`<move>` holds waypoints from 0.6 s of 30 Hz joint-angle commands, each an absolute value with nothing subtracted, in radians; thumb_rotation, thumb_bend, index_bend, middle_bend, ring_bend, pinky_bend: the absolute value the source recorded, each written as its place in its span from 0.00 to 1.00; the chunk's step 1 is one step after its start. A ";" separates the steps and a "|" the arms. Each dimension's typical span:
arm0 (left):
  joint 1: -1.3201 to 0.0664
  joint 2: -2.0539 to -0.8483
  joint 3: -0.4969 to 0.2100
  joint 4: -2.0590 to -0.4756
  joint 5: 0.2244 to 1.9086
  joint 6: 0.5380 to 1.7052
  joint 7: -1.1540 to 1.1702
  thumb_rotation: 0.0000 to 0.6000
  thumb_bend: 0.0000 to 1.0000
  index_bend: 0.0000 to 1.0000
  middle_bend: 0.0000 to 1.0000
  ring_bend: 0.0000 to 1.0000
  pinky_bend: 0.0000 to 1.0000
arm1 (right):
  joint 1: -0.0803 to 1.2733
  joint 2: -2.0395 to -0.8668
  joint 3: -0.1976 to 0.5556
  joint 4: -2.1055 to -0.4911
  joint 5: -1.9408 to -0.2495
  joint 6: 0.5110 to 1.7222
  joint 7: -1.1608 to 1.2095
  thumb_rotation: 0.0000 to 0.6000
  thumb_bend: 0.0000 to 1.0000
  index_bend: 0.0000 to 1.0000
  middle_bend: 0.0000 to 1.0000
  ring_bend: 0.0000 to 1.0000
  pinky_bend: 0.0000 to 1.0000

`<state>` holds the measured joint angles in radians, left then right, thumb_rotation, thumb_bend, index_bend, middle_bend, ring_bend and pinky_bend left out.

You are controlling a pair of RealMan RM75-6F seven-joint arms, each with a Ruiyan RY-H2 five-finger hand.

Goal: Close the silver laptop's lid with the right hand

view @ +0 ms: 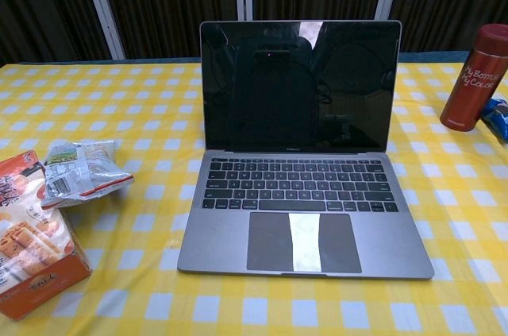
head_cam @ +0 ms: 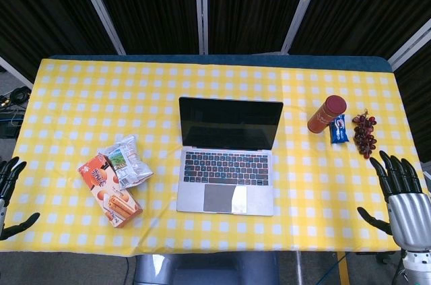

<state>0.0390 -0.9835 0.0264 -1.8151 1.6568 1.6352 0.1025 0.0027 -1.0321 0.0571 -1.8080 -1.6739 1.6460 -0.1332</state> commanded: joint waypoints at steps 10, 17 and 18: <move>0.035 -1.001 0.009 -1.810 1.629 1.629 0.145 1.00 0.00 0.00 0.00 0.00 0.00 | 0.053 -1.042 0.073 -1.776 -1.643 1.561 -0.136 1.00 0.00 0.00 0.00 0.00 0.00; 0.019 -1.019 -0.002 -1.803 1.598 1.596 0.164 1.00 0.00 0.00 0.00 0.00 0.00 | 0.201 -0.991 0.156 -1.772 -1.582 1.381 -0.077 1.00 0.26 0.00 0.00 0.00 0.00; 0.016 -1.021 -0.004 -1.803 1.592 1.590 0.167 1.00 0.00 0.00 0.00 0.00 0.00 | 0.237 -0.984 0.175 -1.767 -1.570 1.341 -0.057 1.00 0.31 0.00 0.00 0.00 0.00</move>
